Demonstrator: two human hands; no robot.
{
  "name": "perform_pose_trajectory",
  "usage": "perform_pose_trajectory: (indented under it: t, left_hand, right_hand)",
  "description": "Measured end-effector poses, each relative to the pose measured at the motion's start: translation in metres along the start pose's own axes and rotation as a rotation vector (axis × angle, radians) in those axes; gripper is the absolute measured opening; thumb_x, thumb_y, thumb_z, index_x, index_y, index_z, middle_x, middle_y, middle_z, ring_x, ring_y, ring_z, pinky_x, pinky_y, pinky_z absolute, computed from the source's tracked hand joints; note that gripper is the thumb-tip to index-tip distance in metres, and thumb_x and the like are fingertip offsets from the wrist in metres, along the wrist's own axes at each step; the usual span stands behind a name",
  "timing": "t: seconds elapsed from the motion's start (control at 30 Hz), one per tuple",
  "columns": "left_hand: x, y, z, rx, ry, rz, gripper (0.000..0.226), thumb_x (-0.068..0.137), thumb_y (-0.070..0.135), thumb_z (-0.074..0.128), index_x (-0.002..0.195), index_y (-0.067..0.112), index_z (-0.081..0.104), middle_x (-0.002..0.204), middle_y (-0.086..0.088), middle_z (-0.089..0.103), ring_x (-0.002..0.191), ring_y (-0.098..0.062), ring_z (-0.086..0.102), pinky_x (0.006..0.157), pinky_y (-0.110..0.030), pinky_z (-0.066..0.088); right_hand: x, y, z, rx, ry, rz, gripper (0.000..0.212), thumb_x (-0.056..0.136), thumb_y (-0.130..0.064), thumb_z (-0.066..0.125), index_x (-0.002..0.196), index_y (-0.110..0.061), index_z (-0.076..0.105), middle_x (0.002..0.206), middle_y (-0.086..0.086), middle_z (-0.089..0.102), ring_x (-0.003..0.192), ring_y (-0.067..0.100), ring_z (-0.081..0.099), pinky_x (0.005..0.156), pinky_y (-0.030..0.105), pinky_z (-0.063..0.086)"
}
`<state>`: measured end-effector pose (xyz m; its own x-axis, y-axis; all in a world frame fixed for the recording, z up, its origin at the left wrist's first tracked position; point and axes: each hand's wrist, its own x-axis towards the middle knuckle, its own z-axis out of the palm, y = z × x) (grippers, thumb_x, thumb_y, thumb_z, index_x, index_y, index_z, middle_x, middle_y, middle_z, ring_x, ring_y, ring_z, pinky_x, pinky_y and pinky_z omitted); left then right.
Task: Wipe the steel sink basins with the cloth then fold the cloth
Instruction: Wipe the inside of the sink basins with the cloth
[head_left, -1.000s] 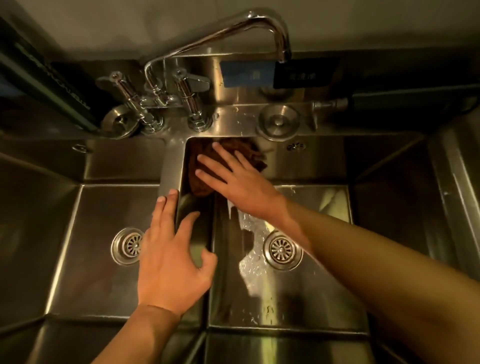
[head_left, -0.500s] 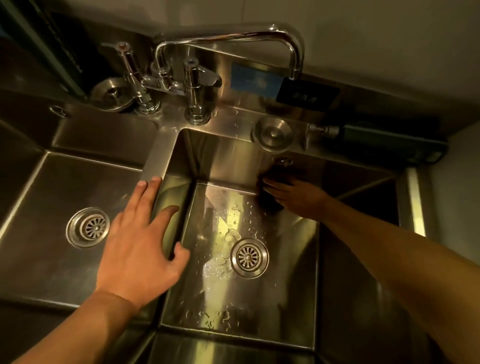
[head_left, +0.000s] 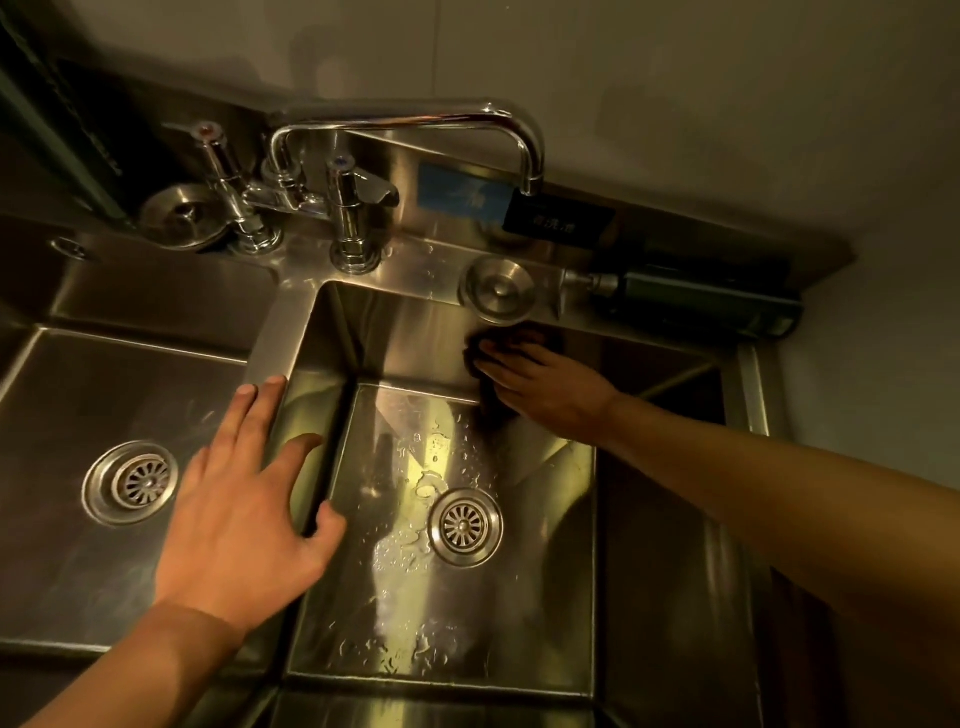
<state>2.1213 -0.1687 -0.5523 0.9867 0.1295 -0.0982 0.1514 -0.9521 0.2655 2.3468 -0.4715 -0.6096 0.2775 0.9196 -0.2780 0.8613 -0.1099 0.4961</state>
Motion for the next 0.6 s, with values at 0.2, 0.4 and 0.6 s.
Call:
perform_pose_trajectory:
  t: [0.2,0.4,0.6]
  left_hand:
    - [-0.002,0.001,-0.002,0.013,-0.015,-0.014,0.071,0.077,0.058,0.048,0.131,0.017,0.069,0.172,-0.008,0.015,0.161,-0.025,0.007,0.118,-0.059,0.034]
    - [-0.001,0.001,-0.003,0.014,-0.027,-0.015,0.067,0.076,0.057,0.052,0.132,0.021,0.067,0.173,-0.006,0.011,0.161,-0.022,0.002,0.12,-0.055,0.03]
    - [-0.002,0.0,0.0,0.009,-0.013,-0.008,0.066,0.077,0.056,0.053,0.131,0.022,0.066,0.173,-0.005,0.01,0.161,-0.022,0.002,0.121,-0.056,0.03]
  right_hand:
    - [0.071,-0.028,-0.004,0.131,0.119,0.017,0.041,0.099,-0.014,0.053,0.137,-0.001,0.057,0.158,0.017,0.04,0.149,0.036,0.034,0.122,0.05,0.028]
    - [0.154,-0.067,-0.02,0.157,-0.06,0.066,0.045,0.105,-0.027,0.04,0.148,-0.017,0.047,0.168,0.009,0.021,0.157,0.032,0.005,0.125,0.048,0.004]
    - [0.164,-0.078,-0.008,0.174,-0.148,0.086,0.048,0.104,-0.03,0.044,0.151,-0.018,0.044,0.167,0.007,0.023,0.156,0.03,0.01,0.125,0.049,0.007]
